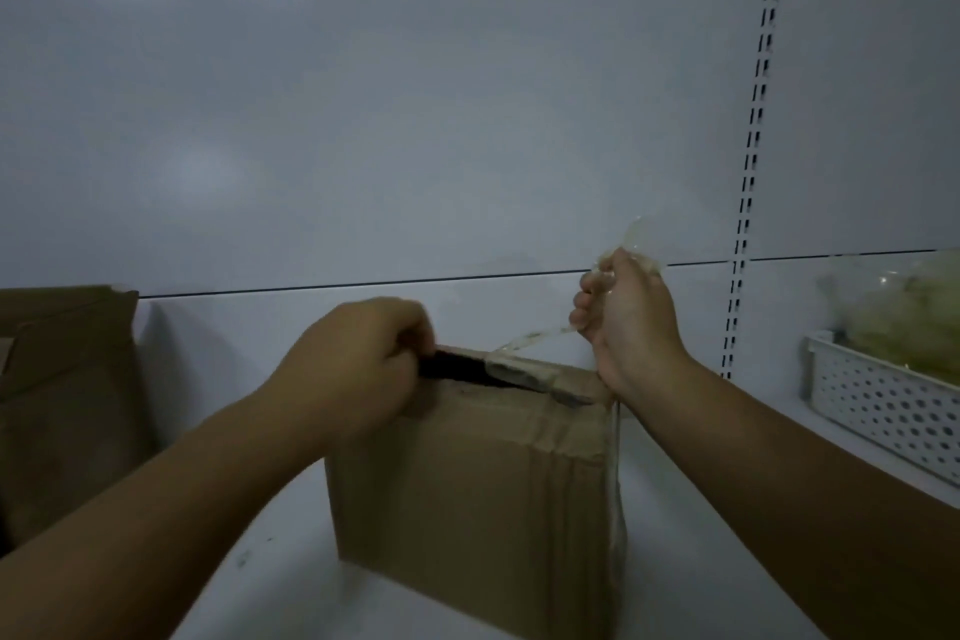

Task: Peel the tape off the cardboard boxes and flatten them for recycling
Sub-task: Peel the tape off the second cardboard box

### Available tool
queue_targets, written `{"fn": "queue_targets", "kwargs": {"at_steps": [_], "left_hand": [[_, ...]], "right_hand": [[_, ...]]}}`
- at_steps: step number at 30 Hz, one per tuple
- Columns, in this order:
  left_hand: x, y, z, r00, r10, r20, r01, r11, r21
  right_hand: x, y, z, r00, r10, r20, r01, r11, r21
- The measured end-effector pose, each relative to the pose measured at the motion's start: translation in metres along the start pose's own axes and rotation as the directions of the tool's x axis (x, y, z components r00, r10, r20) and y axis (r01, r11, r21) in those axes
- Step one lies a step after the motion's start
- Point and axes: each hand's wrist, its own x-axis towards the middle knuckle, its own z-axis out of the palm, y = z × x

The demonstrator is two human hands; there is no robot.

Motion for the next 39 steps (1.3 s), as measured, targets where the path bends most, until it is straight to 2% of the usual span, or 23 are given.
{"fn": "queue_targets", "kwargs": {"at_steps": [2,3,5,7,9,13,15,16,17,18,20,22,26,27,29,31,34,39], "left_hand": [[0.017,0.017,0.01,0.998,-0.001,-0.066,-0.005,0.995,-0.096],[0.027,0.02,0.015,0.999,-0.028,-0.043,0.022,0.991,-0.135],[0.043,0.019,0.027,0.987,-0.102,0.122,0.113,0.989,-0.092],[0.049,0.012,0.038,0.918,-0.162,0.361,0.161,0.986,0.032],[0.05,0.008,0.043,0.864,-0.172,0.473,0.153,0.985,0.079],[0.049,0.012,0.046,0.854,-0.2,0.48,0.113,0.973,0.203],[0.049,0.011,0.047,0.86,-0.185,0.475,0.093,0.973,0.211],[0.049,0.01,0.048,0.865,-0.183,0.467,0.098,0.975,0.2],[0.049,0.009,0.049,0.871,-0.181,0.458,0.103,0.977,0.189],[0.05,0.008,0.05,0.876,-0.177,0.448,0.105,0.978,0.181],[0.05,0.007,0.052,0.886,-0.169,0.432,0.102,0.979,0.174],[0.051,0.005,0.054,0.895,-0.16,0.416,0.098,0.981,0.167],[0.054,0.004,0.057,0.905,-0.143,0.399,0.087,0.984,0.155],[0.054,0.003,0.058,0.908,-0.139,0.395,0.083,0.985,0.154],[0.054,0.002,0.059,0.913,-0.126,0.388,0.071,0.986,0.153],[0.054,0.0,0.059,0.916,-0.118,0.384,0.063,0.986,0.152],[0.057,-0.001,0.061,0.92,-0.105,0.377,0.045,0.985,0.164],[0.057,-0.002,0.063,0.936,-0.04,0.35,-0.015,0.988,0.154]], "right_hand": [[-0.005,0.001,0.006,0.999,-0.016,0.047,0.015,1.0,0.024],[-0.007,0.001,0.009,0.998,-0.022,0.065,0.02,0.999,0.03],[-0.012,0.001,0.012,0.996,-0.026,0.088,0.022,0.998,0.05],[-0.018,-0.004,0.012,0.991,-0.012,0.136,0.001,0.997,0.078],[-0.025,-0.01,0.009,0.974,-0.02,0.225,0.007,0.998,0.061],[-0.04,-0.04,-0.008,0.927,-0.098,0.362,0.132,0.989,-0.071],[-0.044,-0.064,-0.024,0.907,-0.124,0.403,0.175,0.98,-0.091],[-0.045,-0.076,-0.032,0.894,-0.096,0.437,0.183,0.97,-0.161],[-0.045,-0.083,-0.041,0.882,-0.035,0.471,0.192,0.938,-0.29],[-0.044,-0.087,-0.051,0.872,0.04,0.488,0.217,0.863,-0.457],[-0.044,-0.085,-0.072,0.862,0.159,0.482,0.284,0.637,-0.717],[-0.049,-0.076,-0.09,0.845,0.259,0.469,0.289,0.516,-0.806],[-0.066,-0.054,-0.112,0.781,0.507,0.365,0.156,0.407,-0.9],[-0.071,-0.05,-0.114,0.785,0.496,0.371,0.219,0.339,-0.915],[-0.081,-0.041,-0.118,0.805,0.358,0.474,0.445,0.164,-0.88],[-0.087,-0.034,-0.125,0.798,0.291,0.528,0.537,0.053,-0.842],[-0.097,-0.022,-0.137,0.796,0.328,0.509,0.545,-0.02,-0.839],[-0.111,-0.024,-0.154,0.811,0.327,0.485,0.53,-0.062,-0.846]]}}
